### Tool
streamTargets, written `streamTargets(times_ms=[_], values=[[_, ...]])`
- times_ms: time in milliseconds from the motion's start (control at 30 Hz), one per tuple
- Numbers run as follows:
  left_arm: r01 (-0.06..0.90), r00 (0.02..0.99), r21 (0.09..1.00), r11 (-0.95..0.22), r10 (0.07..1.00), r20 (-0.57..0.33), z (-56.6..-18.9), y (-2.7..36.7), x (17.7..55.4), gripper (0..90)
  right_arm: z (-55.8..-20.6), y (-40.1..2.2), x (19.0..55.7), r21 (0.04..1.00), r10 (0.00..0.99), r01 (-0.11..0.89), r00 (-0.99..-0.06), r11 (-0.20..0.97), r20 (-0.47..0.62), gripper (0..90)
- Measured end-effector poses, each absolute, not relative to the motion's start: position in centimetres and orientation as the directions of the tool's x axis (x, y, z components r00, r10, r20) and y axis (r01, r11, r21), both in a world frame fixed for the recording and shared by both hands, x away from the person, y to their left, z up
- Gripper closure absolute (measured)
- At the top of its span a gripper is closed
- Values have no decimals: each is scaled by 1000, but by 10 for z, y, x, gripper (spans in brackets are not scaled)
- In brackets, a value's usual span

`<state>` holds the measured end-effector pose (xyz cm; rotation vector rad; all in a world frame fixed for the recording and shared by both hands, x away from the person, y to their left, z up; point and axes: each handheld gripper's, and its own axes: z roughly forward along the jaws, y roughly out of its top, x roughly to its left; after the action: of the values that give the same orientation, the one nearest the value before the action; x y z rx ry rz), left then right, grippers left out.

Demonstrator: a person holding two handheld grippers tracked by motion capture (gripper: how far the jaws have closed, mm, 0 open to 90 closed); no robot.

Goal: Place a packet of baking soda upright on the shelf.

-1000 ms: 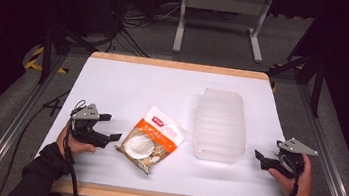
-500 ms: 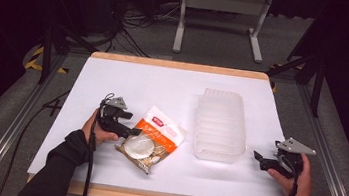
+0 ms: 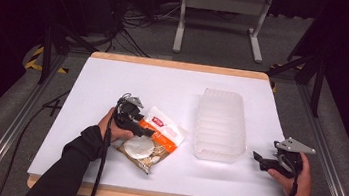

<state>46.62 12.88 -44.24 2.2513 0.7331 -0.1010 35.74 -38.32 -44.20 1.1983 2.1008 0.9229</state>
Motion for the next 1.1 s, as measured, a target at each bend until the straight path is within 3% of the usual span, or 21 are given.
streamTargets(times_ms=[200, 400, 567, 600, 667, 867, 1100], values=[[516, 856, 632, -579, 377, -354, -441, 128, 461, 325, -442, -383, 358, 777, 880, 509, -460, 370, -117, 110], [503, 864, 626, -596, 359, -353, -443, 127, 463, 467, -442, -382, 358, 770, 878, 515, -463, 376, -119, 110], [467, 884, 637, -614, 356, -304, -439, 129, 461, 705, -443, -382, 359, 767, 876, 516, -466, 381, -121, 111], [465, 885, 642, -610, 354, -304, -438, 131, 461, 809, -443, -382, 359, 764, 875, 519, -468, 383, -121, 111], [457, 888, 657, -599, 353, -296, -435, 134, 460, 877, -443, -381, 359, 762, 873, 518, -471, 388, -125, 111], [430, 897, 717, -549, 349, -270, -421, 142, 450, 895, -443, -382, 359, 764, 874, 517, -470, 385, -122, 110], [351, 907, 824, -445, 379, -181, -390, 154, 424, 897, -442, -382, 358, 768, 875, 514, -468, 381, -121, 111]])
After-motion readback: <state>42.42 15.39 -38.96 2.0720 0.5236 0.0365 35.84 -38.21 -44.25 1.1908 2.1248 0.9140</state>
